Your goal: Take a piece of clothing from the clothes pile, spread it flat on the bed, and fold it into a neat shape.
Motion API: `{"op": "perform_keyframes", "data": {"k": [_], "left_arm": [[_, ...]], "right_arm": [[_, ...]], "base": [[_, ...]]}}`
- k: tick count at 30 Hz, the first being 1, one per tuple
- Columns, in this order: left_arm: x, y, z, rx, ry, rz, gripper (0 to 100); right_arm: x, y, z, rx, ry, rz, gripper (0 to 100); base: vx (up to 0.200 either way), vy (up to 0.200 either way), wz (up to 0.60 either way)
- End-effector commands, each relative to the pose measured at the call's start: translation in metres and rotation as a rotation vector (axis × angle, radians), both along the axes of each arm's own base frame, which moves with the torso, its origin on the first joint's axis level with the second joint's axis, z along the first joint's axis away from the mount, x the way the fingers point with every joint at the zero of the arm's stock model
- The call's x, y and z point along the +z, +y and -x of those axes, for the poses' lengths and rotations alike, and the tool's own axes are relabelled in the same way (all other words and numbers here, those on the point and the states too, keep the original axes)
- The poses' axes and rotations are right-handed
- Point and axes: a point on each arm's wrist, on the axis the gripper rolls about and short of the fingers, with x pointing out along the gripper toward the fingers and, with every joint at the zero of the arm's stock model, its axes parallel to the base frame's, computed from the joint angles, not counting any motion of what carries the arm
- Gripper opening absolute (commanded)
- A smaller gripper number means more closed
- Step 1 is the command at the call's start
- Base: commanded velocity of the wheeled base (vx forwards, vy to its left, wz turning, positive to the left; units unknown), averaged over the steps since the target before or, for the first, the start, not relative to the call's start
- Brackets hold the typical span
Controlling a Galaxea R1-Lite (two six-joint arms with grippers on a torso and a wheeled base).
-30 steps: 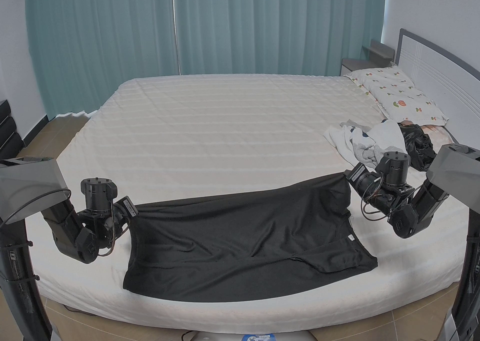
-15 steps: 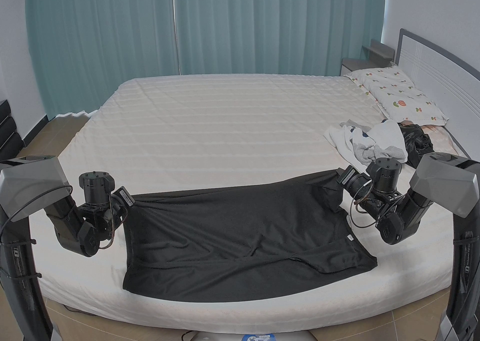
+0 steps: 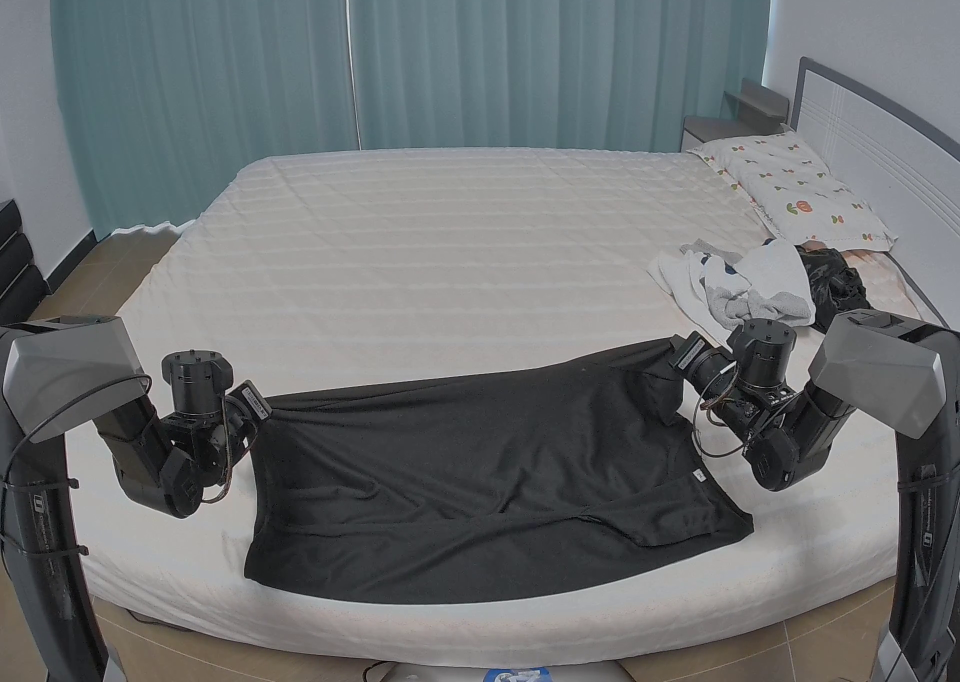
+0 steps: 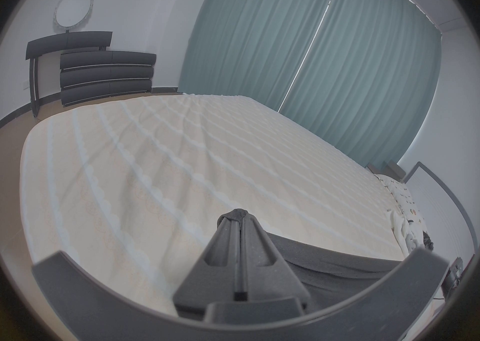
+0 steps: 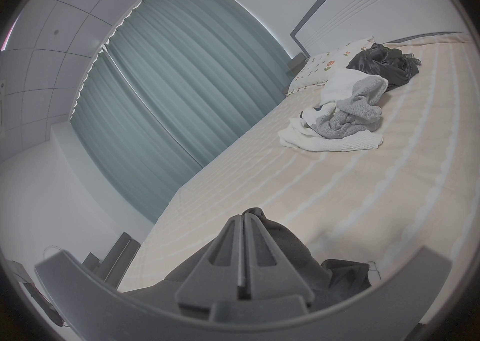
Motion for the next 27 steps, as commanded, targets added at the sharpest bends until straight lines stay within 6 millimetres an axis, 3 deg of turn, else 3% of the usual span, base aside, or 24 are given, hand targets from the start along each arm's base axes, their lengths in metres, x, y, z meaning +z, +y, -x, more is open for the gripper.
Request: {"op": "perform_keyframes", "data": {"k": [1, 10, 17, 27], "left_arm": [[-0.005, 0.0, 0.005, -0.002, 0.026, -0.003, 0], [-0.013, 0.001, 0.025, -0.05, 0.113, -0.056, 0], [-0.024, -0.001, 0.038, -0.072, 0.181, -0.073, 0], [-0.053, -0.011, 0.06, -0.138, 0.327, -0.116, 0]], "right_arm": [[0.004, -0.005, 0.01, 0.007, 0.02, 0.004, 0], [0.0, -0.013, 0.04, 0.07, 0.114, 0.027, 0], [-0.025, -0.022, 0.068, 0.134, 0.245, 0.064, 0], [-0.054, -0.026, 0.079, 0.163, 0.347, 0.142, 0]], "base": [[0.0, 0.0, 0.0], [0.0, 0.0, 0.0], [0.0, 0.0, 0.0], [0.0, 0.0, 0.0]]}}
